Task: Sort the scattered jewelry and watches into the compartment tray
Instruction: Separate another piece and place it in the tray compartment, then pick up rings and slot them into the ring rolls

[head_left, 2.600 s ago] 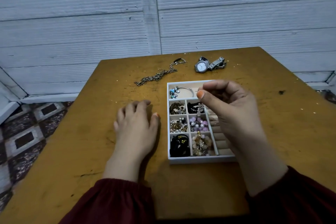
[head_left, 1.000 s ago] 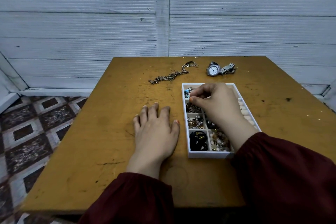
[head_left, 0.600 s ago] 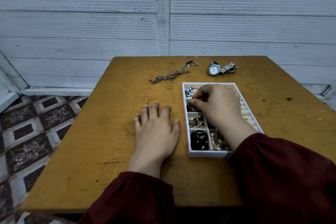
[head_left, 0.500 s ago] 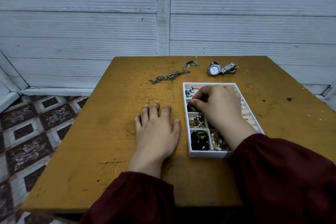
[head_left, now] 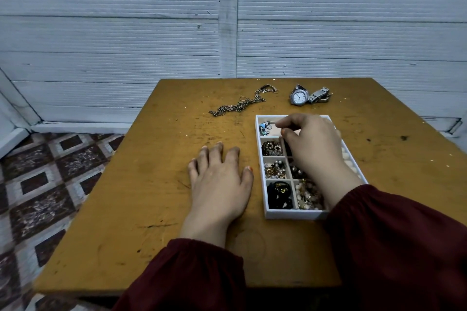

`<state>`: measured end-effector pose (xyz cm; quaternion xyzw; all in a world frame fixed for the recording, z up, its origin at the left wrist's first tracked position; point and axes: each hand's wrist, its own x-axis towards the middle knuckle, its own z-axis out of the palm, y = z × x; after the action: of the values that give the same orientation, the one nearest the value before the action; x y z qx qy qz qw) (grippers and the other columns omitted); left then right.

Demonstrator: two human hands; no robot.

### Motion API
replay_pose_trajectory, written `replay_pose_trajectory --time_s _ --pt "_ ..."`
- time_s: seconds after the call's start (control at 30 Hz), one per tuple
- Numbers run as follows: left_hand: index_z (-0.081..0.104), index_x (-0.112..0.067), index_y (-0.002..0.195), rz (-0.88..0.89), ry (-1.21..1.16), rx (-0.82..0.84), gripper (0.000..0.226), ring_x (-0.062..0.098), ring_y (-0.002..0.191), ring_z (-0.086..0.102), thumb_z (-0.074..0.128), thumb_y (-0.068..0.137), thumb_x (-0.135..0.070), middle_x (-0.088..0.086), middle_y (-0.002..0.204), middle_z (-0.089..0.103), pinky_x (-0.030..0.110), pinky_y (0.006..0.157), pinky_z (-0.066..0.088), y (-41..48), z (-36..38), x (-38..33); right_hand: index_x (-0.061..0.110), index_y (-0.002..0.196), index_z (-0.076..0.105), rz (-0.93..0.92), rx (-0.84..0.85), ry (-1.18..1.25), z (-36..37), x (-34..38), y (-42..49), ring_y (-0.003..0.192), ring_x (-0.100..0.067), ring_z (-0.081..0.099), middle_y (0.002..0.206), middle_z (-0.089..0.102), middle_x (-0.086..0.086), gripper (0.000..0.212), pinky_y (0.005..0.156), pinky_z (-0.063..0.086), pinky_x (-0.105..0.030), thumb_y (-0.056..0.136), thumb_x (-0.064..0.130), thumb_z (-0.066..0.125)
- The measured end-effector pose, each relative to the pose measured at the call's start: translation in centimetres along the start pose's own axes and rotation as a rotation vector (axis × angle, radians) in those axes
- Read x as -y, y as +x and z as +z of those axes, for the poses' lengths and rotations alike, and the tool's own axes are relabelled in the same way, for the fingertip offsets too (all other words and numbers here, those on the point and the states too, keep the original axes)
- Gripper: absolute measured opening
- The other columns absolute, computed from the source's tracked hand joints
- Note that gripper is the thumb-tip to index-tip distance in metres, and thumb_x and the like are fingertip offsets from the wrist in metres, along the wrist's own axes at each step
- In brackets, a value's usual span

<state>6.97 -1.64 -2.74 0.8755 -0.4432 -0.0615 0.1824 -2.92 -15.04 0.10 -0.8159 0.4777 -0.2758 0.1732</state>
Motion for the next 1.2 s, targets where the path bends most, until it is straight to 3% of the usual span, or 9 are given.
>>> replay_pose_trajectory --time_s 0.2,0.33,0.67,0.93,1.1,1.2 --pt "0.024 -0.033 0.146 -0.007 -0.01 0.006 0.053 0.024 0.146 0.002 0.033 0.097 -0.05 -0.001 0.158 0.013 0.047 0.117 0.0 -0.1 -0.1 0.0 0.037 0.098 0.066 -0.006 0.007 0.01 -0.2 0.2 -0.2 0.111 -0.025 0.052 0.102 0.069 0.011 0.019 0.088 0.029 -0.034 0.09 0.024 0.055" --pt "0.028 -0.034 0.145 -0.008 -0.005 -0.016 0.052 0.024 0.146 0.005 0.035 0.096 -0.05 -0.001 0.157 0.017 0.047 0.116 0.003 0.0 0.0 0.0 0.037 0.095 0.065 -0.038 0.008 0.043 -0.4 0.3 -0.6 0.1 -0.026 0.058 0.096 0.069 0.013 0.013 0.094 0.04 -0.039 0.086 0.03 0.059" --pt "0.038 -0.033 0.139 -0.03 0.028 -0.043 0.047 0.021 0.143 0.018 0.038 0.095 -0.05 -0.003 0.153 0.028 0.045 0.115 0.014 -0.1 -0.5 -0.4 0.042 0.085 0.061 -0.143 0.096 0.181 -0.9 0.2 -1.7 0.095 -0.021 0.061 0.085 0.067 0.02 0.01 0.091 0.046 -0.044 0.081 0.033 0.063" --pt "0.052 -0.028 0.126 -0.05 -0.043 -0.07 0.038 0.024 0.116 0.05 0.043 0.094 -0.046 0.0 0.125 0.057 0.041 0.096 0.044 1.6 -2.0 -1.8 0.037 0.095 0.068 -0.244 0.105 0.132 -2.4 -0.4 -0.2 0.1 -0.019 0.059 0.092 0.067 0.02 0.012 0.095 0.04 -0.037 0.085 0.034 0.063" --pt "0.056 -0.028 0.122 0.015 -0.125 -0.183 0.031 0.019 0.109 0.055 0.048 0.094 -0.038 -0.004 0.117 0.061 0.04 0.092 0.047 3.4 -2.4 -3.5 0.037 0.093 0.067 -0.258 0.084 0.1 -3.0 -1.1 1.6 0.096 -0.018 0.058 0.094 0.068 0.019 0.009 0.085 0.03 -0.032 0.086 0.037 0.061" --pt "0.061 -0.027 0.114 0.023 -0.168 -0.264 0.024 0.019 0.104 0.058 0.052 0.093 -0.031 -0.005 0.113 0.065 0.037 0.087 0.049 5.1 -2.4 -3.8 0.035 0.096 0.067 -0.277 0.095 0.087 -2.9 -1.0 2.9 0.105 -0.016 0.053 0.096 0.067 0.018 0.011 0.091 0.032 -0.034 0.087 0.035 0.061"
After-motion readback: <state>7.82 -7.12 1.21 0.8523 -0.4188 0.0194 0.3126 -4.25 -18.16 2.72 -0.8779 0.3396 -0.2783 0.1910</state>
